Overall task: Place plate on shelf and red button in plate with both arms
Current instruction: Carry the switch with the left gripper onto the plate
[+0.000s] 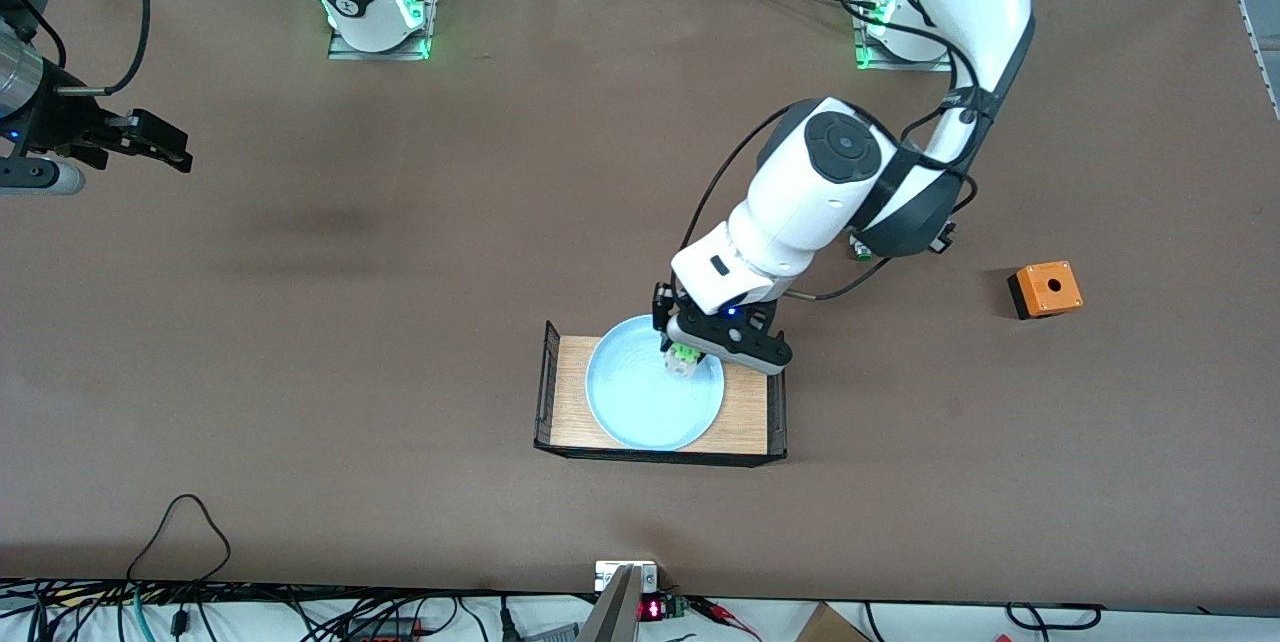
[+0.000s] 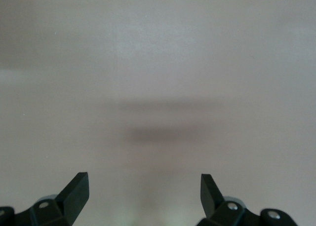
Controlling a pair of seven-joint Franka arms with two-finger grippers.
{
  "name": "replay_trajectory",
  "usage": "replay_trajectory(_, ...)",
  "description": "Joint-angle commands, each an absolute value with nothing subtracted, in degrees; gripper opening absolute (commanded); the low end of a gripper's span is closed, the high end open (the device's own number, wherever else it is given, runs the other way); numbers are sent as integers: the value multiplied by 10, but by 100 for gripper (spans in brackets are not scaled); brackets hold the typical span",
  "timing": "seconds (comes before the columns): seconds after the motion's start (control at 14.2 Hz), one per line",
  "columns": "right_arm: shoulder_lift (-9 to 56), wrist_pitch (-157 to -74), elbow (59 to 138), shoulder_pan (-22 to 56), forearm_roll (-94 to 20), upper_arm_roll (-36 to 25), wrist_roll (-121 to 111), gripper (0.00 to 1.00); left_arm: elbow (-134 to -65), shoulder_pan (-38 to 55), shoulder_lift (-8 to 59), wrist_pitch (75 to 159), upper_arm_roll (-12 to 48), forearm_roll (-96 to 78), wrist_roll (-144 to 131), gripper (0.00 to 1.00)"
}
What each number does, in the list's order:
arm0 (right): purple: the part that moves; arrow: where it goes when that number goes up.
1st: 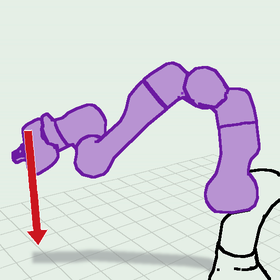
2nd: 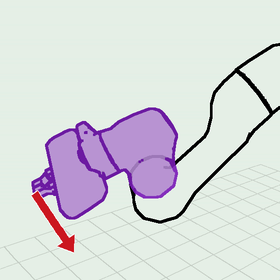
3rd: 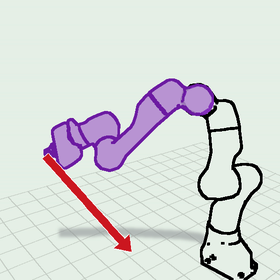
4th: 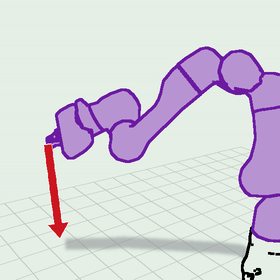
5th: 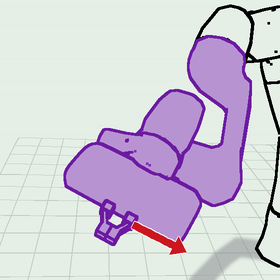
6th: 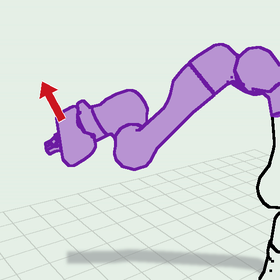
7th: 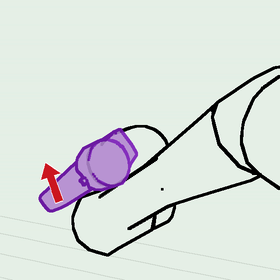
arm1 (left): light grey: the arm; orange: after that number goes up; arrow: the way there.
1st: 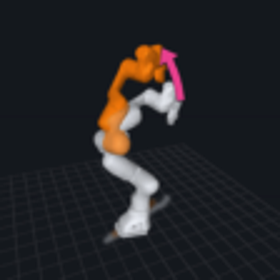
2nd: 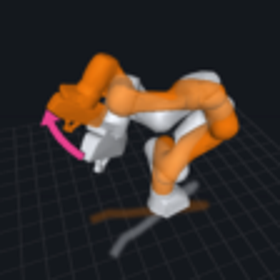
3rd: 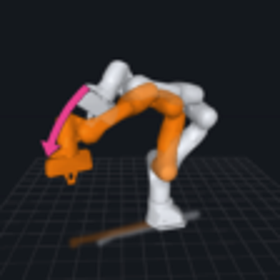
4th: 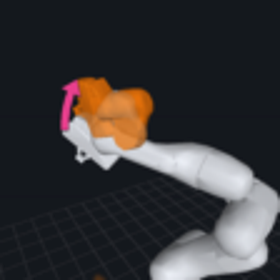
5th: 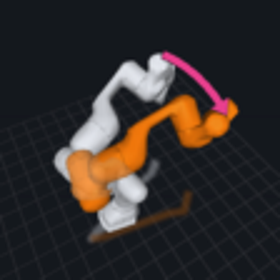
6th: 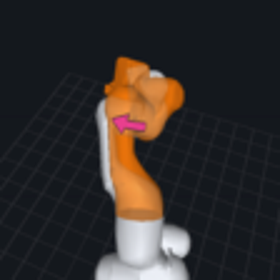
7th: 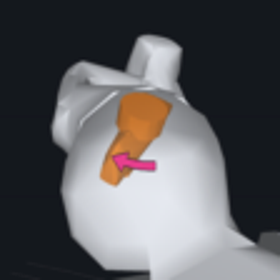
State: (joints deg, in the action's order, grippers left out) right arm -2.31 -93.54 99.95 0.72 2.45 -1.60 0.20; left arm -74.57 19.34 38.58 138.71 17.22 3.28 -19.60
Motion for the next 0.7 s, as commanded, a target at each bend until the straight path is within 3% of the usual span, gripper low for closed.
replay_trajectory(0.0, -23, -935, 993, 1, 18, -15, -2, 100, -694, 212, 429, 1423, 156, 54, -165, 29)
replay_trajectory(0.63, -23, -940, 993, -1, 17, -16, -1, 100, -700, 214, 461, 1445, 143, 84, -163, 36)
